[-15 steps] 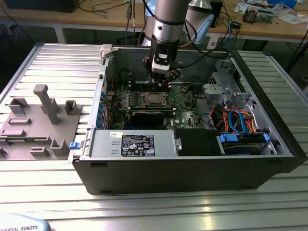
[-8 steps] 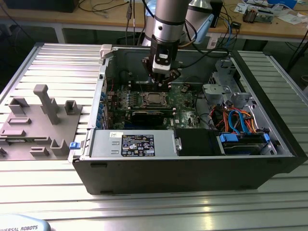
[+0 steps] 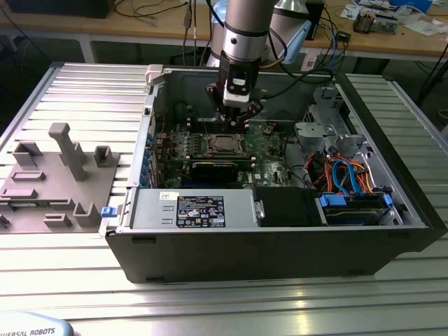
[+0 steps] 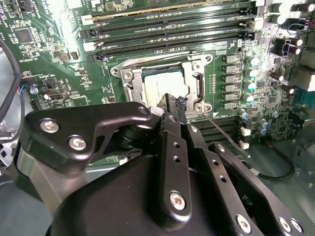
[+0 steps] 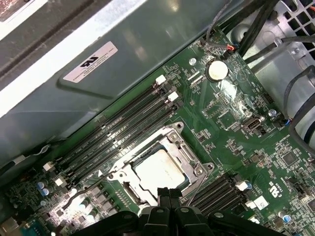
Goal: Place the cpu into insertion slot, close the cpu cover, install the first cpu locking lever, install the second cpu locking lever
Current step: 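Install the first cpu locking lever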
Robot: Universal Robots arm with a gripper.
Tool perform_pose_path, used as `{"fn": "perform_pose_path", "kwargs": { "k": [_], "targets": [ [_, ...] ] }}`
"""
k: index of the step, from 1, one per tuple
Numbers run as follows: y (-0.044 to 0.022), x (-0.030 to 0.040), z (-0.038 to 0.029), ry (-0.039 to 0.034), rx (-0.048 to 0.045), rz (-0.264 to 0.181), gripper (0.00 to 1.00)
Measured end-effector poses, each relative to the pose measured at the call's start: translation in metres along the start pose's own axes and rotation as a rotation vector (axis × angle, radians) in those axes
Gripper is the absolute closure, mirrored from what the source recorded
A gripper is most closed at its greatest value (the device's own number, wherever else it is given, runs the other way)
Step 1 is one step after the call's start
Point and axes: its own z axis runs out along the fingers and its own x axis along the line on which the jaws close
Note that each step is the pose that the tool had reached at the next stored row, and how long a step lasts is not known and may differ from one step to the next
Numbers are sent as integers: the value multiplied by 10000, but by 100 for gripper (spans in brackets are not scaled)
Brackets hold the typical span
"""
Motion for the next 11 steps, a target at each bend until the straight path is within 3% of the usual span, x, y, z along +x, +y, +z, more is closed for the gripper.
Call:
{"fn": "perform_pose_path", "kwargs": {
  "k": [11],
  "targets": [
    [0, 0, 0, -28, 13, -508, 89]
  ]
}}
